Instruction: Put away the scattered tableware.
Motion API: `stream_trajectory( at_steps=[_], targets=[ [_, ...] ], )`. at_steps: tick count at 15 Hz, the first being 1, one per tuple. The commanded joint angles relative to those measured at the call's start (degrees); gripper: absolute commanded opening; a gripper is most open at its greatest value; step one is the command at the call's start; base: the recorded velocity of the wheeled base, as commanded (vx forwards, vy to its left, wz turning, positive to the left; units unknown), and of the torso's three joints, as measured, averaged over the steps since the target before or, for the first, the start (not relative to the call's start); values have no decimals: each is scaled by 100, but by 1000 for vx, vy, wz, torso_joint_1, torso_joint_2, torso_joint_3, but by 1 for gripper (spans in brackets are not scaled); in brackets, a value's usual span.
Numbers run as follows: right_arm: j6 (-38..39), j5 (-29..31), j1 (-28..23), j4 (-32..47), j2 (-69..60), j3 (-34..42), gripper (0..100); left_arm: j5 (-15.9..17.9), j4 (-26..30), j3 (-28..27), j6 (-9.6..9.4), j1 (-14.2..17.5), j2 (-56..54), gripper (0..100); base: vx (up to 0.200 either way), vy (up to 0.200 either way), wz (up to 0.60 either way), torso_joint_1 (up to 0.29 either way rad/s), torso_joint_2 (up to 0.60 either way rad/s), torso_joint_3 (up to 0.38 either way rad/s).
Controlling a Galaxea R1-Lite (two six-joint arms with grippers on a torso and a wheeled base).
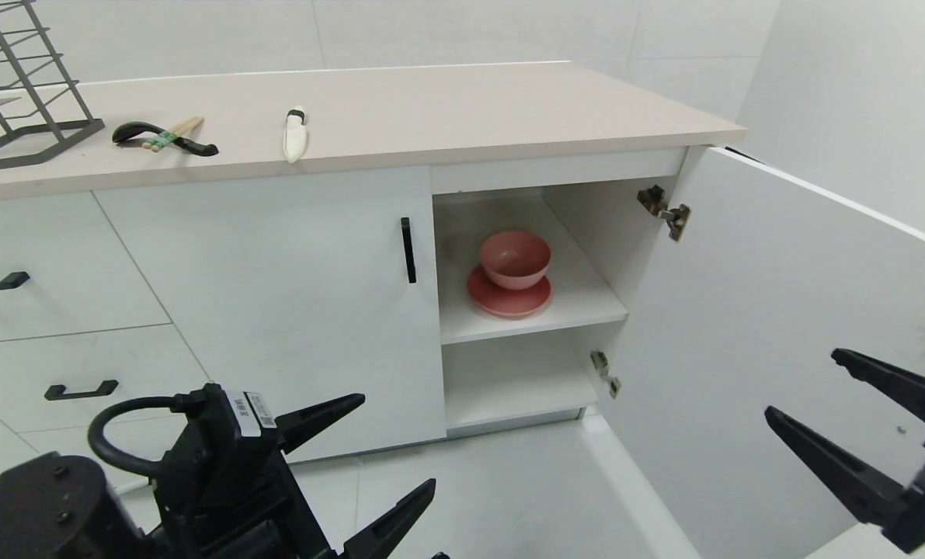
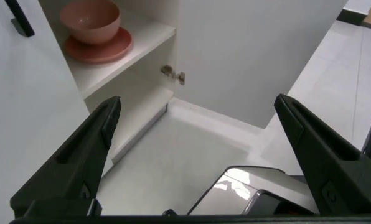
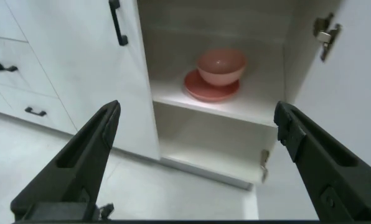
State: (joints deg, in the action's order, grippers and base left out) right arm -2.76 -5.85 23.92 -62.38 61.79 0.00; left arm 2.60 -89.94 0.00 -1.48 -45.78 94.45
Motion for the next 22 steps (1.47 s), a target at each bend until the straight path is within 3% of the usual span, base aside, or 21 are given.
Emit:
stream_trajectory(
  at_steps=[1,2,4,6,7,8,9,10,11,13,16,17,19,22],
  targets=[
    [-419,75,-186,1975,-2629,-35,100,-5,-6,0,-37,253,-59,100,0,0,0,0,0,0],
    [-577,225,-1029,3012,-3710,-105,100,-14,-6,0,-46,737,-76,100,0,0,0,0,0,0],
    [-577,198,-1785,3452,-4422,-237,100,-22,-6,0,-28,1123,-296,100,0,0,0,0,0,0],
    [-559,102,-2137,3803,-5019,-220,100,-137,-6,0,7,1414,-656,100,0,0,0,0,0,0],
    [-551,58,-2269,4322,-5555,-237,100,-558,-6,0,51,1616,-955,100,0,0,0,0,0,0],
    [-559,14,-2383,4972,-6135,-193,100,-1332,-6,0,68,1712,-1263,100,0,0,0,0,0,0],
    [-551,40,-2401,5113,-6179,-53,100,-1947,-6,0,68,1712,-1474,100,0,0,0,0,0,0],
    [-445,40,-2401,5139,-6179,0,100,-2422,135,0,68,1712,-1755,100,0,0,0,0,0,0],
    [-278,31,-2401,5262,-6179,0,100,-2598,399,0,77,1712,-2036,100,0,0,0,0,0,0],
    [-155,49,-2401,6097,-6179,0,100,-2598,1242,0,200,1704,-3091,100,0,0,0,0,0,0],
    [144,207,-2401,6264,-6179,-9,100,-2562,3132,0,200,1730,-4980,100,0,0,0,0,0,0],
    [152,225,-2401,6264,-6179,-9,100,-2562,4125,0,218,1888,-5640,100,0,0,0,0,0,0],
    [188,234,-2401,6264,-6179,-9,100,-2536,5417,0,209,2582,-6519,100,0,0,0,0,0,0],
    [170,234,-2409,6264,-6179,-9,100,-2518,6129,0,156,3514,-7626,100,0,0,0,0,0,0]
  ],
)
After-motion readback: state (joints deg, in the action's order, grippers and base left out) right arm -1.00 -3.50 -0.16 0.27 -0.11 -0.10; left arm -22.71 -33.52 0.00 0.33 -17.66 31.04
